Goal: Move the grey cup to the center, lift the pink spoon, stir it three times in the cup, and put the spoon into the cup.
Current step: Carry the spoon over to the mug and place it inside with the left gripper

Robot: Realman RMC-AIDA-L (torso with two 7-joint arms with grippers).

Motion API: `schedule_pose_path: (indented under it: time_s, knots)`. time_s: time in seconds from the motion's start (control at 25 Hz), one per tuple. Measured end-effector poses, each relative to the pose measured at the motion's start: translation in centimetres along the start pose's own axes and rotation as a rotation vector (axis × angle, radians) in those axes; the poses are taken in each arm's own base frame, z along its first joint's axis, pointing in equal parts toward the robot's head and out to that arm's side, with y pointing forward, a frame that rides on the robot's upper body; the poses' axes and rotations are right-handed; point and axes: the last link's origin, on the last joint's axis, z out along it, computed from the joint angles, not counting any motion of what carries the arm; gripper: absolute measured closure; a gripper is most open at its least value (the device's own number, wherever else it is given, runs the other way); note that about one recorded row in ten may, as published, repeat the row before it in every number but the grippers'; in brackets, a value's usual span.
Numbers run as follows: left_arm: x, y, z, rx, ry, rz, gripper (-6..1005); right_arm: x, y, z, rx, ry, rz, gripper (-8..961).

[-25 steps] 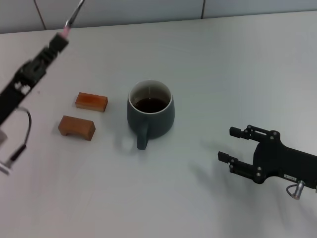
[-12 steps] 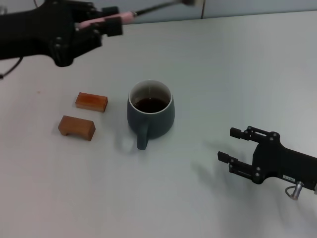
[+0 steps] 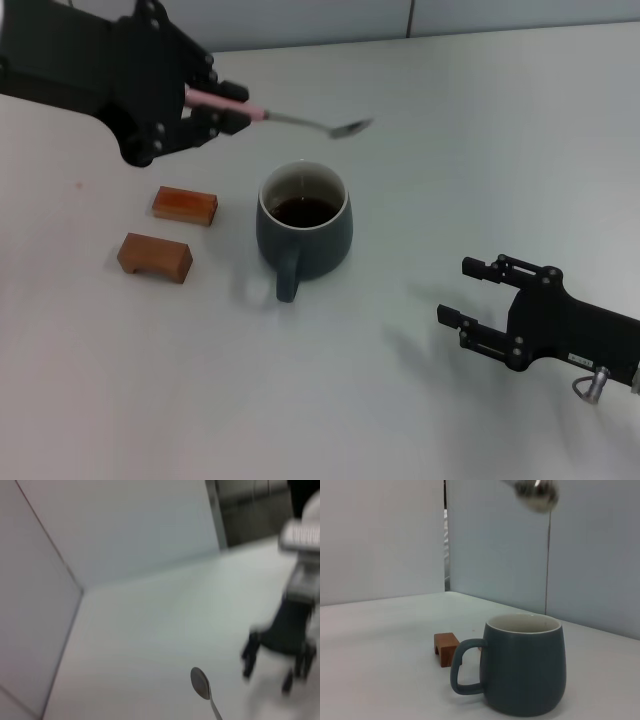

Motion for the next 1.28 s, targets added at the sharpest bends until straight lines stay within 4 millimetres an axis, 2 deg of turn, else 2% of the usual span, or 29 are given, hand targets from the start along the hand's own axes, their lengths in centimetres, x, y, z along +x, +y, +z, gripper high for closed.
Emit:
schedule_pose_path:
  time_s: [0.16, 0.44, 0.52, 0.64, 1.0, 1.28]
  knots:
    - [1.0, 0.4, 1.3, -0.008, -0.176, 0.077, 839, 0.1, 0.1, 0.0, 0.002, -0.001, 0.007, 299]
    - [1.5, 0.7, 3.5, -0.021, -0.348, 0.139, 834, 0.2, 0.3, -0.2, 0.007, 0.000, 0.023, 298]
    - [1.5, 0.7, 3.5, -0.021, -0.348, 0.139, 833, 0.3, 0.3, -0.3, 0.010, 0.001, 0.029, 298]
    - [2.3, 1.2, 4.8, -0.045, -0.393, 0.189, 831, 0.4, 0.4, -0.4, 0.012, 0.003, 0.032, 298]
    - [3.0, 1.4, 6.7, -0.041, -0.451, 0.258, 825, 0.7, 0.7, -0.8, 0.017, 0.004, 0.042, 298]
    - [2.8, 1.5, 7.7, -0.040, -0.493, 0.284, 820, 0.8, 0.8, -1.0, 0.021, 0.006, 0.048, 298]
